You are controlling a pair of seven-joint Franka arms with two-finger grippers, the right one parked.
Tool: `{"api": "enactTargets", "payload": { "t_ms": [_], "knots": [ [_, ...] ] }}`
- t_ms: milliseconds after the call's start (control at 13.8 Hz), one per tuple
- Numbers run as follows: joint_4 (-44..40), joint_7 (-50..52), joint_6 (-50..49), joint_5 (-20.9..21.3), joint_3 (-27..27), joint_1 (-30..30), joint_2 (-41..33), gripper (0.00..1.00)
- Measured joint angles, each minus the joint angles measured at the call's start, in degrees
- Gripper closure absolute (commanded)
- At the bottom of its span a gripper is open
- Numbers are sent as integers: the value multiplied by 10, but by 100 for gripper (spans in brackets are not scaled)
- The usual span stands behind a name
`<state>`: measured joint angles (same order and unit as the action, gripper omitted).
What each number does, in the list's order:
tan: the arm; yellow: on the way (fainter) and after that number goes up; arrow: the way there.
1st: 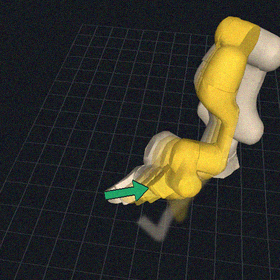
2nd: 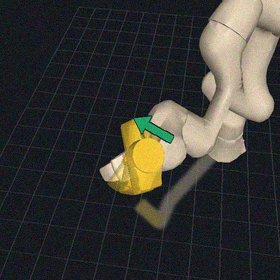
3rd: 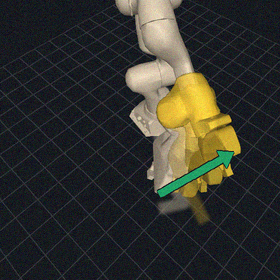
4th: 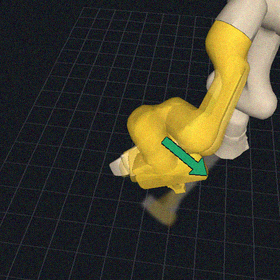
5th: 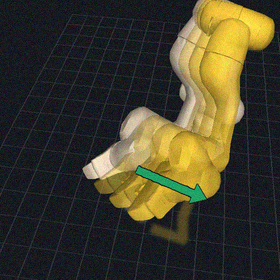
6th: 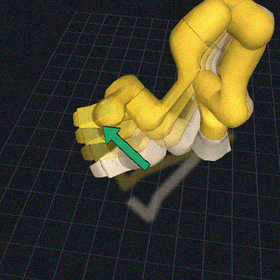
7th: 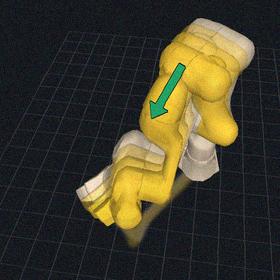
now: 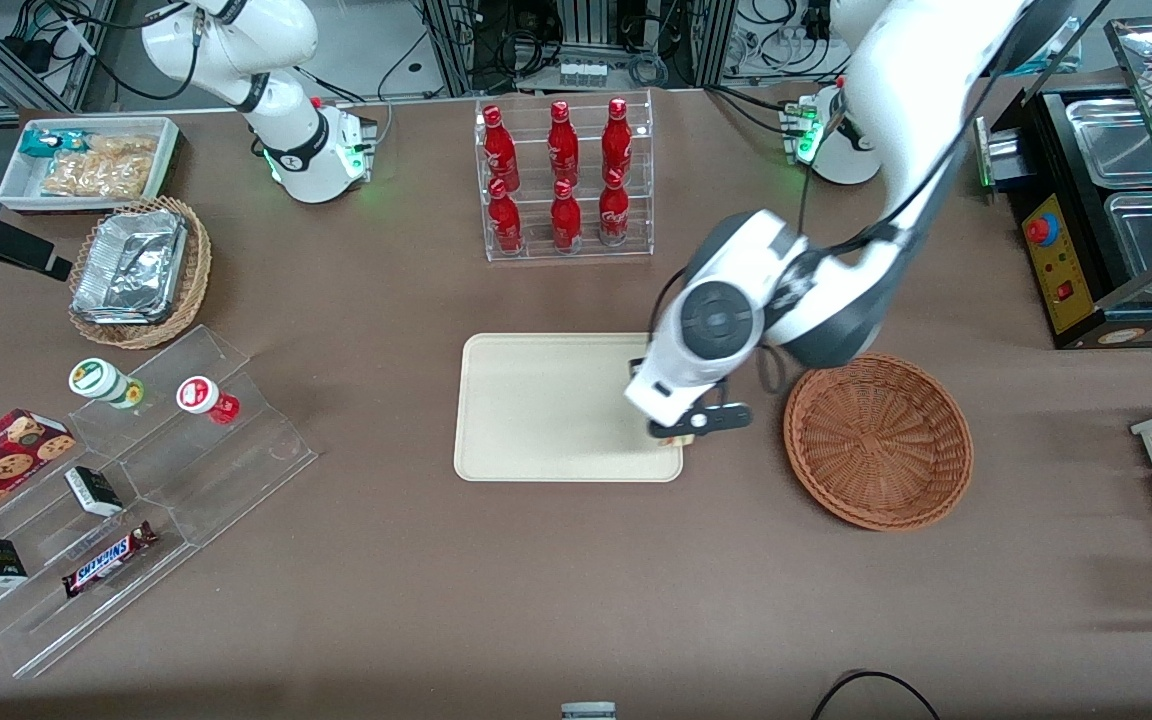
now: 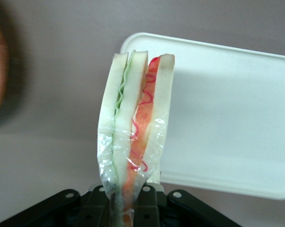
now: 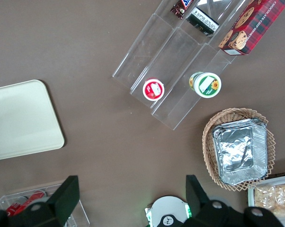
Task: Place sandwich from basket to tray
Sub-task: 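Lift the sandwich and carry it with the left gripper to the cream tray, then lower the sandwich onto the tray and open the left gripper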
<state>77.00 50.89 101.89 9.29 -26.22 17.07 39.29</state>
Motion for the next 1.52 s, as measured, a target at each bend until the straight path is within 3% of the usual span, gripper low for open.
{"api": "enactTargets", "payload": {
  "t_ms": [363, 798, 944, 1089, 1161, 1234, 1306, 1524],
  "knots": [
    [-88, 69, 25, 34, 0, 56, 100, 85],
    [-102, 107, 37, 56, 5, 124, 136, 81],
    [-103, 110, 52, 56, 6, 126, 147, 74],
    [-104, 114, 67, 56, 7, 127, 155, 61],
    [-105, 116, 70, 56, 8, 127, 158, 46],
    [-105, 118, 71, 56, 11, 127, 158, 10],
    [-107, 120, 71, 56, 14, 127, 158, 0],
    [-116, 137, 71, 56, 27, 127, 158, 0]
  ]
}}
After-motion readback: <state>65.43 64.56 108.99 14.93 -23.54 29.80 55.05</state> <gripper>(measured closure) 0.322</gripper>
